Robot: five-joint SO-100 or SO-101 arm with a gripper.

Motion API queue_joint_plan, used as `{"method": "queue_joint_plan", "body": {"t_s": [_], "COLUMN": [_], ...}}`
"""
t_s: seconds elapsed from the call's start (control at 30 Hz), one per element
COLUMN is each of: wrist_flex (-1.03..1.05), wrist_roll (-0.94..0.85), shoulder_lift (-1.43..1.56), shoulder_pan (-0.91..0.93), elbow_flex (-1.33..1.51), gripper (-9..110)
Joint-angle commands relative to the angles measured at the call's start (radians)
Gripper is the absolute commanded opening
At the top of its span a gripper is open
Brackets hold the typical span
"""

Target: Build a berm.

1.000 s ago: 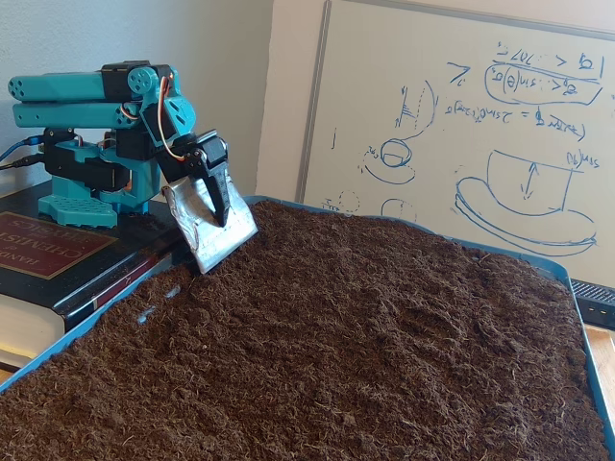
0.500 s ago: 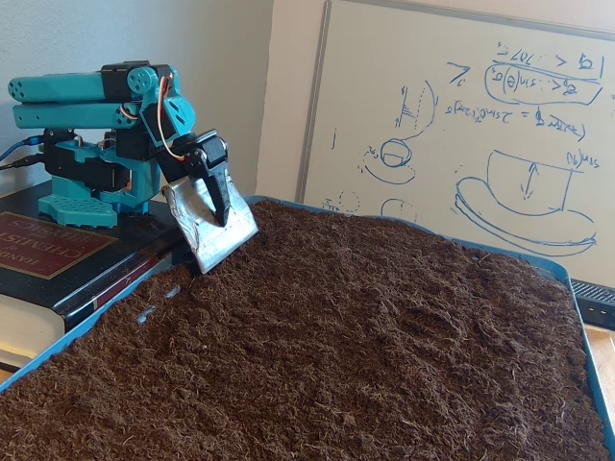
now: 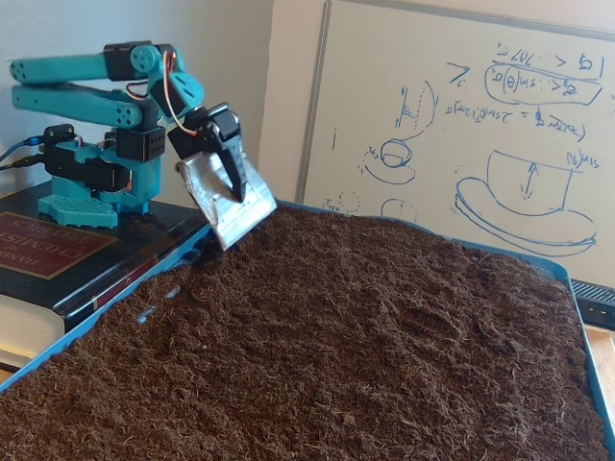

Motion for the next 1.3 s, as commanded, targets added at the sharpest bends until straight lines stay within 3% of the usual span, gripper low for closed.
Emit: {"method": "queue_joint_plan", "body": {"t_s": [0.0,0.4,1.03,1.27], "wrist_flex": [-0.052,-0.063,-0.064,-0.064], "wrist_roll": [0.009,0.012,-0.008,-0.008], "shoulder_lift": [-0.209,-0.976,-1.551,-1.759], "shoulder_pan": [-0.008,-0.124,-0.144,-0.146], "elbow_flex": [-0.166,-0.489,-0.793,-1.032], "gripper": [1,1,0,0]}}
